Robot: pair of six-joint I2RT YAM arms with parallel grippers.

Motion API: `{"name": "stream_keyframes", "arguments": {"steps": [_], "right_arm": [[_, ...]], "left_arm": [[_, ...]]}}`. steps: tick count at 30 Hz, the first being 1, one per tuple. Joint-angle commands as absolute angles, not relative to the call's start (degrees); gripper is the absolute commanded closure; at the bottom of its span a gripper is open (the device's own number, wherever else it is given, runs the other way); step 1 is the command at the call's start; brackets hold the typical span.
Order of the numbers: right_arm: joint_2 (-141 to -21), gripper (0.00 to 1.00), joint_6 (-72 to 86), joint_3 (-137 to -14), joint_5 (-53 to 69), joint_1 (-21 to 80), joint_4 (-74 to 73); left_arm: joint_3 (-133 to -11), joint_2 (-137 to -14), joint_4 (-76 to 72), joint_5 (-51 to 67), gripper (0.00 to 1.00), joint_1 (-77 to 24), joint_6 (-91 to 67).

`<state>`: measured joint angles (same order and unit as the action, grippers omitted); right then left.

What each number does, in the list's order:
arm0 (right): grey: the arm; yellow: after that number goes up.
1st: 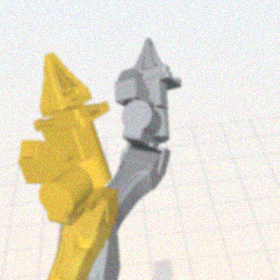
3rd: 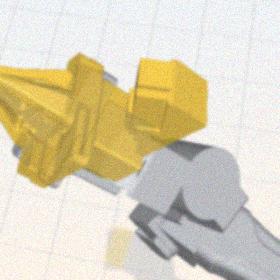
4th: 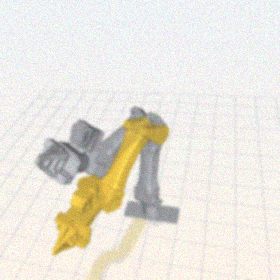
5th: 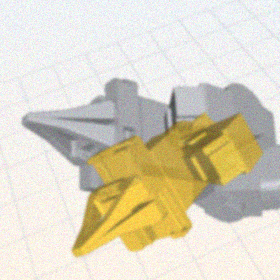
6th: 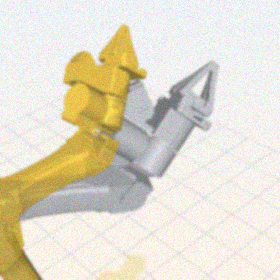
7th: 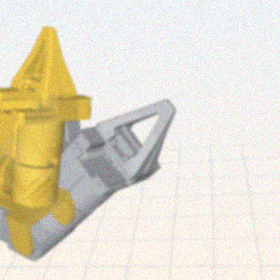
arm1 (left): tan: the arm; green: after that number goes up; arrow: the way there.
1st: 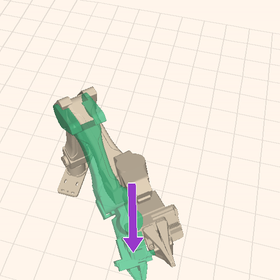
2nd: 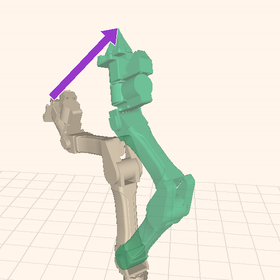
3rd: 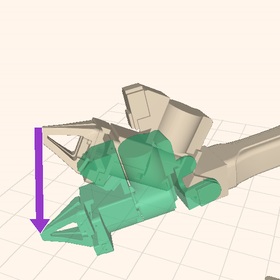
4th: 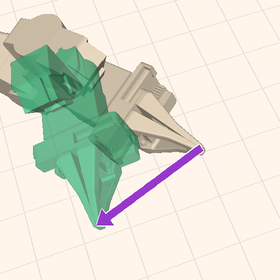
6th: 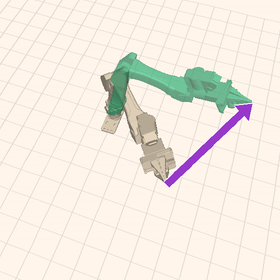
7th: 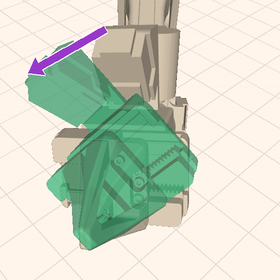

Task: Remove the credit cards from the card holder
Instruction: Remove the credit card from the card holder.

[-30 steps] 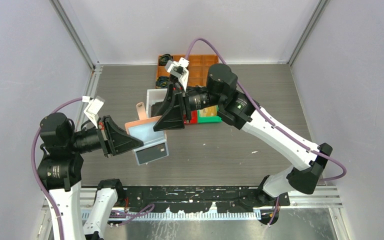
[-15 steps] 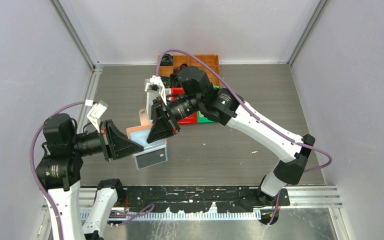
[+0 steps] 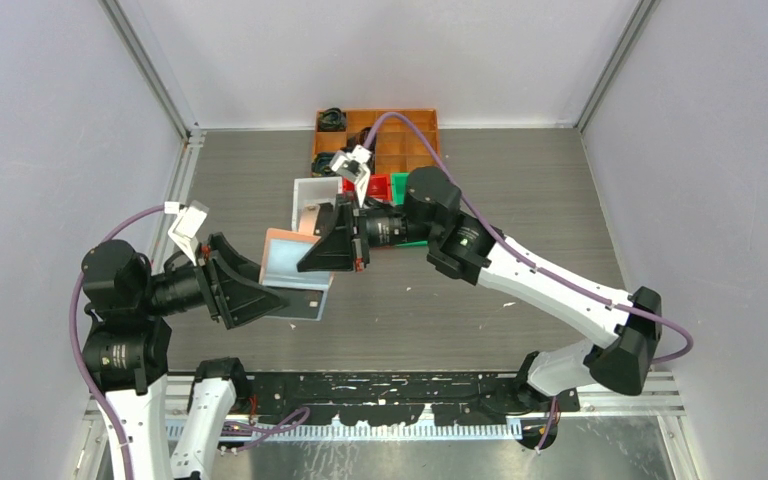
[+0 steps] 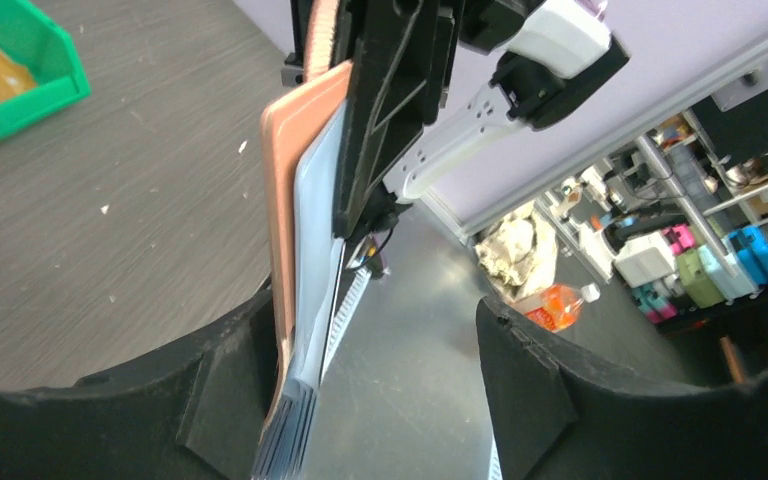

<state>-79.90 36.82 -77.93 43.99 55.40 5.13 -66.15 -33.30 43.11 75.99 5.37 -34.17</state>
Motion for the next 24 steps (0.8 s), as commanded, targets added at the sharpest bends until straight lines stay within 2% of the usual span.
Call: {"name": "stream_keyframes", "arguments": {"steps": [1, 9, 24], "right_arm": [[-74.04, 0.99, 46.64, -74.80, 35.64, 54.98, 27.44], [-72.40, 0.99, 48.63, -69.84, 31.32, 54.99, 33.57], [-69.78, 0.99, 51.39, -61.60, 23.09, 54.96, 42.38]], "left_arm": [[-66.17, -31.78, 34.38, 77.71, 0.29, 5.23, -42.31], [-66.27, -31.34, 33.57, 75.98, 0.34, 5.25, -43.85], [-64.73, -30.45, 26.68, 69.81, 0.52, 5.21, -50.93]]}}
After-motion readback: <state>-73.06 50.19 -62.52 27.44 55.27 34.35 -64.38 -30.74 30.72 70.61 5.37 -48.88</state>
